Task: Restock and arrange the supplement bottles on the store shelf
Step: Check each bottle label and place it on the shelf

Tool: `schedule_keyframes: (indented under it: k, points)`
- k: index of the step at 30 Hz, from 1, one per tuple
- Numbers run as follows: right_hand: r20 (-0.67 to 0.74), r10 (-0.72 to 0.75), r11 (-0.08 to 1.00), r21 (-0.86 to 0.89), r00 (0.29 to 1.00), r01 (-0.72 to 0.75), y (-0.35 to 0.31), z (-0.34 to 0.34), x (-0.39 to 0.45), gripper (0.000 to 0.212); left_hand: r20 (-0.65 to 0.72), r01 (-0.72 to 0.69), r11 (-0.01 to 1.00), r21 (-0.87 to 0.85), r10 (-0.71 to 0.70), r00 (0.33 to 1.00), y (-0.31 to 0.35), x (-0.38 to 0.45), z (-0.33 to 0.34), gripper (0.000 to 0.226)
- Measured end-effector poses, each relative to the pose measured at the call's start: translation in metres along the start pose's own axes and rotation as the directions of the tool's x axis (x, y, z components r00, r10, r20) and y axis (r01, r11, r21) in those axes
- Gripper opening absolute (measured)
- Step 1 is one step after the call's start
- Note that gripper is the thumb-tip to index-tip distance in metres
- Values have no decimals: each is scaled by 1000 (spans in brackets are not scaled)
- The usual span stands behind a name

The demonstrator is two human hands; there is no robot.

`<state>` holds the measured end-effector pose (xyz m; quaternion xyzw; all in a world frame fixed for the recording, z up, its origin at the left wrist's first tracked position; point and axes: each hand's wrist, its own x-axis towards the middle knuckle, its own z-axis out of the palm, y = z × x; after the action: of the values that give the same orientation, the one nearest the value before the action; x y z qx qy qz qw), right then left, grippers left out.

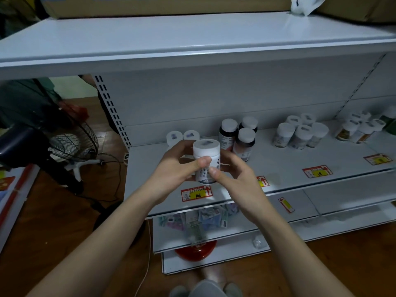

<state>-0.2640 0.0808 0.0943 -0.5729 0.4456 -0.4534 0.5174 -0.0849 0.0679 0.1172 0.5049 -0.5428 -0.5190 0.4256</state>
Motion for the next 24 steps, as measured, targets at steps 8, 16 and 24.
schedule_keyframes:
  k: [8, 16, 24]
  points:
    - [66, -133, 985, 118, 989, 125, -12, -15, 14, 55, 88, -211, 970, 118, 201, 976, 21, 4, -10, 63]
    - [97, -283, 959, 58, 954, 279, -30, -20, 17, 60, 164, -303, 950, 78, 287, 944, 37, -1, -10, 62]
    - [107, -306, 951, 71, 946, 299, -33, -19, 16, 57, 175, -320, 946, 54, 307, 936, 40, -4, -8, 61]
